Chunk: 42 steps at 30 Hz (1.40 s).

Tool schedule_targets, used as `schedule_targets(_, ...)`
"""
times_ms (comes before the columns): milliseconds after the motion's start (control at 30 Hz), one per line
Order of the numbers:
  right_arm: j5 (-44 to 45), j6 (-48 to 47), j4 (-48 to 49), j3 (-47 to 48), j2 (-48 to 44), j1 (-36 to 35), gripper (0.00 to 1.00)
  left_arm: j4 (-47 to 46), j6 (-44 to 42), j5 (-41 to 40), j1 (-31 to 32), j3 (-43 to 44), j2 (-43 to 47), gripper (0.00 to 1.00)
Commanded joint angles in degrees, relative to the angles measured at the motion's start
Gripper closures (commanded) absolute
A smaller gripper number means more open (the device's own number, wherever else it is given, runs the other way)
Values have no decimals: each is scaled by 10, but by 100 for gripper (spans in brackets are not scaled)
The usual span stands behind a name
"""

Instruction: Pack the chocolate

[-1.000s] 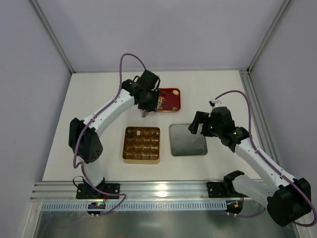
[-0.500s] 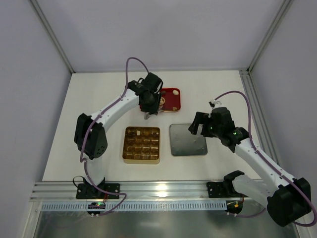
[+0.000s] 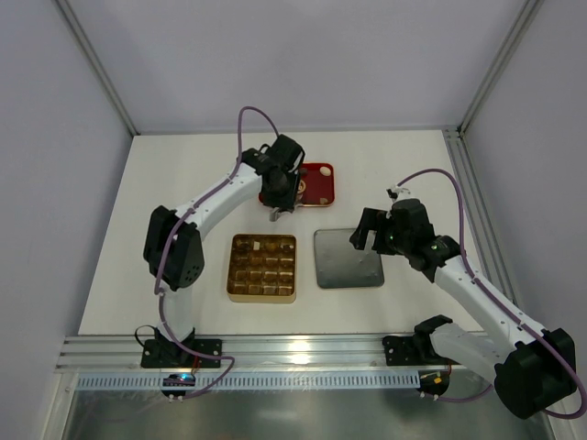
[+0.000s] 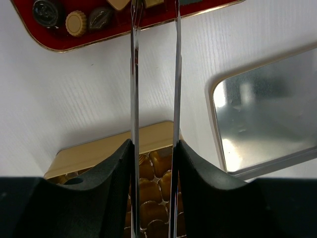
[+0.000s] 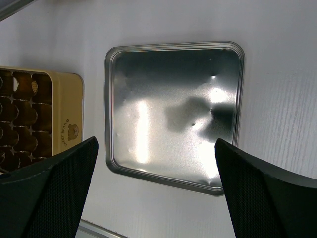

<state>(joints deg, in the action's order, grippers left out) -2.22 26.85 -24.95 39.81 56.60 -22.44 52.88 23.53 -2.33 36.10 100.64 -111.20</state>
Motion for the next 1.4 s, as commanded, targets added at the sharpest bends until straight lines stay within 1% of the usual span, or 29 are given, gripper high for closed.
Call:
schedule_targets(0,11,-10,8,2,-13,-1,0,-13,-2,0,0,33,-10,61)
schedule_targets(267,10,-11,8,2,-11,3,0,-9,-6,-3,-1,39,-17,63)
schedule_targets(367,10,-11,8,2,-11,3,0,-8,-7,-5,-1,42,-17,67)
schedule_targets(567,10,-11,8,2,-12,3,0,5,-11,-7,0,61,-17,72)
schedule_targets(800,10,-10,10,4,-10,3,0,21,-16,-15,-1,100,-17,73)
schedule_targets(967,10,-11,9,4,-10,4,0,28,-18,-17,-1,111,-17,74)
schedule_targets(1167,10,-11,10,3,-8,4,0,34,-16,-14,0,107,4,74)
schedule_targets(1367,6,-9,16,5,-3,5,0,45,-12,-15,0,78,65,74)
